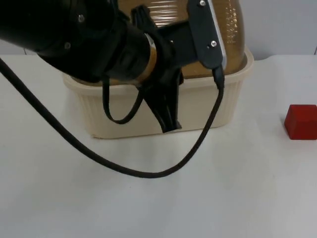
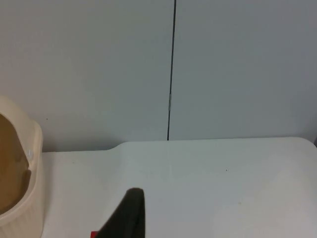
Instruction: Open the box lid with the left hand, place the block into the box with the right hand, then close the box lid with the left hand.
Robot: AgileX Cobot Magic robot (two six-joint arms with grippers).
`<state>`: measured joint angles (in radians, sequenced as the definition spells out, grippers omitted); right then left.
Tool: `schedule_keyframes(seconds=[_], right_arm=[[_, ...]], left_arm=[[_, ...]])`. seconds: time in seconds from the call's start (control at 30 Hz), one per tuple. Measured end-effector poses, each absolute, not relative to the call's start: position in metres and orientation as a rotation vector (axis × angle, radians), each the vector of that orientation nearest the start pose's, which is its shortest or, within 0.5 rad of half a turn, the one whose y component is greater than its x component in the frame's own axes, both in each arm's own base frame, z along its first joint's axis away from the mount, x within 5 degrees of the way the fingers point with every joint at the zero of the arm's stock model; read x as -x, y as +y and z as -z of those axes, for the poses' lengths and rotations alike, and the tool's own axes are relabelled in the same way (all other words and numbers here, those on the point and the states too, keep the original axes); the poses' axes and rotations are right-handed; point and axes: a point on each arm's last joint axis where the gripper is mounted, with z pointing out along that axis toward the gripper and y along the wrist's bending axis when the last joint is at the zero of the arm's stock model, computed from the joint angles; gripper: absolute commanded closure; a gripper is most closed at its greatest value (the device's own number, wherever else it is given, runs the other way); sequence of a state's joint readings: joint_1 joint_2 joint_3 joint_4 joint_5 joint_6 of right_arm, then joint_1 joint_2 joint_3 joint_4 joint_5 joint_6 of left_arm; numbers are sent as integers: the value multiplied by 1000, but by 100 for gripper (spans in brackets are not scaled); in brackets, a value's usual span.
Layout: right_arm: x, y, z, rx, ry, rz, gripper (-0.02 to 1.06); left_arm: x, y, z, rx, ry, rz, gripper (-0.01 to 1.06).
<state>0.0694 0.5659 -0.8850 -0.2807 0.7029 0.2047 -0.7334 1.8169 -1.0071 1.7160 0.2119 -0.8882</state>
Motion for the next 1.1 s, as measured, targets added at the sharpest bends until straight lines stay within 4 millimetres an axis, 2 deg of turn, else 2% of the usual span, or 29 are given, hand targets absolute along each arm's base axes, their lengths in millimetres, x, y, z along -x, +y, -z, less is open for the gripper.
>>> schedule_keyframes(seconds=[0.2,0.47,1.1], right_arm=[[-91,-10,-402,-51,1844,126,0],[-91,-10,-402,-51,1844,126,0],[-91,-10,-402,-51,1844,126,0]], left_arm=[[-299,-243,-170,-1545,1676,-305,105],[-308,-249,-177,-1510,1658,-334,105],[-316,-239,-177,-1490,1684,-337,105]])
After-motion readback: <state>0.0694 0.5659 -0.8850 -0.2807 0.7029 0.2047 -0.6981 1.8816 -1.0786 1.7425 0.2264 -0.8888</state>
